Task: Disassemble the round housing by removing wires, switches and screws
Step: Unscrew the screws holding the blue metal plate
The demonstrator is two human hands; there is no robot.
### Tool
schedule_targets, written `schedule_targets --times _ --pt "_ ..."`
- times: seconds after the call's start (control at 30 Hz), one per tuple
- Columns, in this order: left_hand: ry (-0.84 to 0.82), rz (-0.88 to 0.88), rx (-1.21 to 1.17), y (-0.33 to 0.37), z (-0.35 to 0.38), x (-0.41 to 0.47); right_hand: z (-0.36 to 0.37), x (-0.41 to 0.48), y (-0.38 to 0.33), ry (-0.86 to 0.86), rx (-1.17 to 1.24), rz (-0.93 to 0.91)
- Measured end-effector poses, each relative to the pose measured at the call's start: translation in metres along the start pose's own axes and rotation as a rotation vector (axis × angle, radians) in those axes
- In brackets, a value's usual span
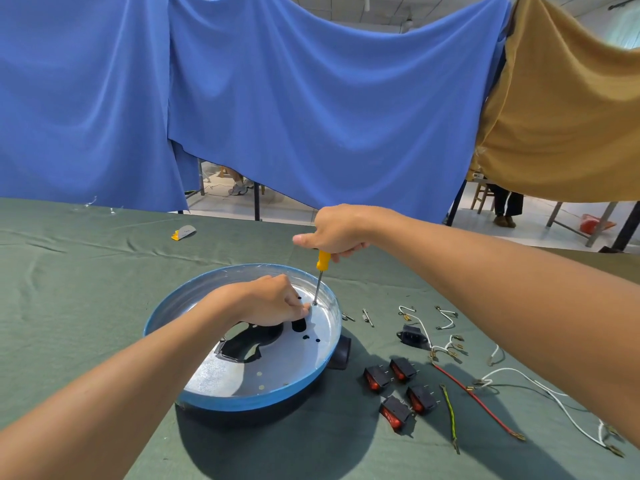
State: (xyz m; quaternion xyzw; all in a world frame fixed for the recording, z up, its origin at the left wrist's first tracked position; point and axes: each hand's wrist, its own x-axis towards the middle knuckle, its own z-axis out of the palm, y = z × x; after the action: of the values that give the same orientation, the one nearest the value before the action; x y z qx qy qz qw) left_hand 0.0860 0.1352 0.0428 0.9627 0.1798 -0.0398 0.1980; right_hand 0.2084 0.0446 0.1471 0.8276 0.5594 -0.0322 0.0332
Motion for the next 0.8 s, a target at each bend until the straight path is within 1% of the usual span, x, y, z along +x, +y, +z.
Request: schedule_targets --times 0.1,0.2,0.37,0.4,0.5,0.6,0.67,0.73,0.8 --pt "0.011 -0.007 -0.005 0.0003 0.0010 -0.0003 0.0003 0.0026 -0.0019 0.005 -0.068 0.008" --pt "0.028 0.003 0.002 0.0011 0.0011 -0.0011 -0.0004 0.0041 -0.0033 -0.007 -0.049 -0.002" --pt "0.029 0.012 0.008 0.0007 0.0013 -0.0012 -0.0002 0.0040 0.0008 -0.087 0.135 -0.048" --pt "0.025 0.014 0.007 0.0008 0.0010 -0.0013 0.0007 0.0036 0.0009 -0.078 0.126 -0.042" --pt "0.014 0.019 0.011 0.0012 -0.0003 -0.0018 0.0007 0.0019 -0.0002 0.019 0.080 0.002" --pt "0.012 0.013 0.009 0.0009 0.0001 -0.0007 0.0008 0.0031 -0.0008 0.036 -0.006 -0.001" --pt "0.014 0.009 0.007 0.0003 0.0009 -0.0002 0.0023 0.0040 -0.0007 0.051 -0.018 -0.019" --pt "0.012 0.012 0.009 0.0000 0.0007 -0.0003 0.0014 0.0040 -0.0012 0.035 0.014 -0.054" --pt "0.011 0.017 0.016 0.0004 0.0000 -0.0007 -0.0011 0.0036 -0.0004 -0.020 0.074 -0.087"
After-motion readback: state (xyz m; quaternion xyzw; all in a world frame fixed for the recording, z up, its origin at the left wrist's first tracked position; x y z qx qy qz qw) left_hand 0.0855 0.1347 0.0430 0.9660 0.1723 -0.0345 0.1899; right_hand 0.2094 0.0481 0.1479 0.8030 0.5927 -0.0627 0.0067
